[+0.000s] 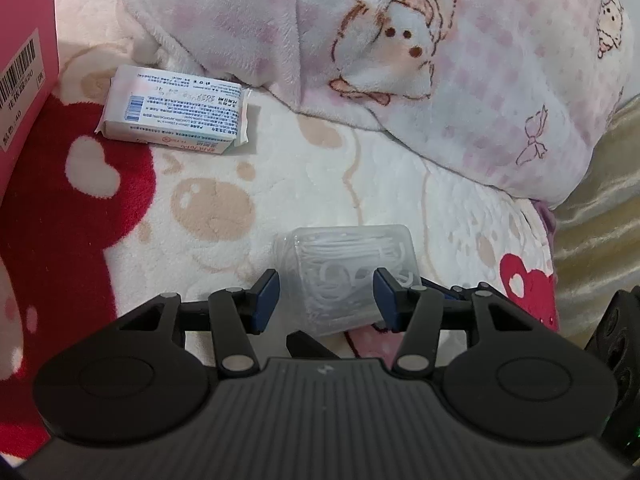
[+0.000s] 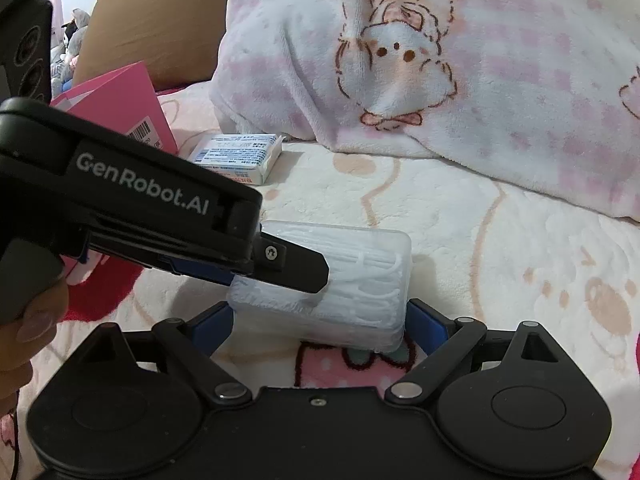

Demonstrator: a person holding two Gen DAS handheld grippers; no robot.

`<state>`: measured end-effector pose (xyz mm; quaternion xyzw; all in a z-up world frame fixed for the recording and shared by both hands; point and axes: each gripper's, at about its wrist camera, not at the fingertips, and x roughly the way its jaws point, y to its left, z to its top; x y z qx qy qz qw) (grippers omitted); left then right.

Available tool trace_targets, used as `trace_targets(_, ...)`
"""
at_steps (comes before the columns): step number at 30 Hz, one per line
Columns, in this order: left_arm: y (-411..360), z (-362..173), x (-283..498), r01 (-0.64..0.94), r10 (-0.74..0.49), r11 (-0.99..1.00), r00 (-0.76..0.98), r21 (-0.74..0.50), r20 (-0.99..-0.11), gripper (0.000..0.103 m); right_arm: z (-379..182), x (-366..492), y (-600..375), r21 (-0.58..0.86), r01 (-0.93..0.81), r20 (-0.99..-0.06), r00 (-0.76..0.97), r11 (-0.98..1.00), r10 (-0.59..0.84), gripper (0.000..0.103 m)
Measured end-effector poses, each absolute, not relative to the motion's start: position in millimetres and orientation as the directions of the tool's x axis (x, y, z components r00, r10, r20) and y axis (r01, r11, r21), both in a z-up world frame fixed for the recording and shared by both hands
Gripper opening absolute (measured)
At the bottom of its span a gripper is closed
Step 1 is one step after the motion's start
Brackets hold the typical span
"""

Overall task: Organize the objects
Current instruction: 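Lift the floss box with the left gripper and carry it toward the pink box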

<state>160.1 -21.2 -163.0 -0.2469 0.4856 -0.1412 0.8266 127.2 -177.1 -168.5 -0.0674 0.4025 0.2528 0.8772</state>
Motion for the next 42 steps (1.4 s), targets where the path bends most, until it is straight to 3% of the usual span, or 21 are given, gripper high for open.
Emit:
trace_targets(16, -35.2, -142.2, 139.7, 0.003, -0.414, 0.888, 0.441, -0.460, -0.797, 0.049, -160.4, 106.1, -177.1, 0.080, -0.507, -0.742, 0.545, 0.858, 0.391, 0.095)
trace_targets(23, -39.9, -116.8, 119.6, 0.011, -0.336, 0.930, 0.428, -0.366, -0.839, 0.051, -146.5, 82.3, -168.7, 0.134, -0.477, -0.738, 0.537, 0.869, 0.409, 0.095)
trace_targets(42, -28.9, -70.0, 55.9, 0.036, -0.318, 0.941, 0.445, -0.338, -0.837, 0.050, -93.7, 36.6, -168.8, 0.167, -0.541, -0.765, 0.457, 0.825, 0.454, 0.095)
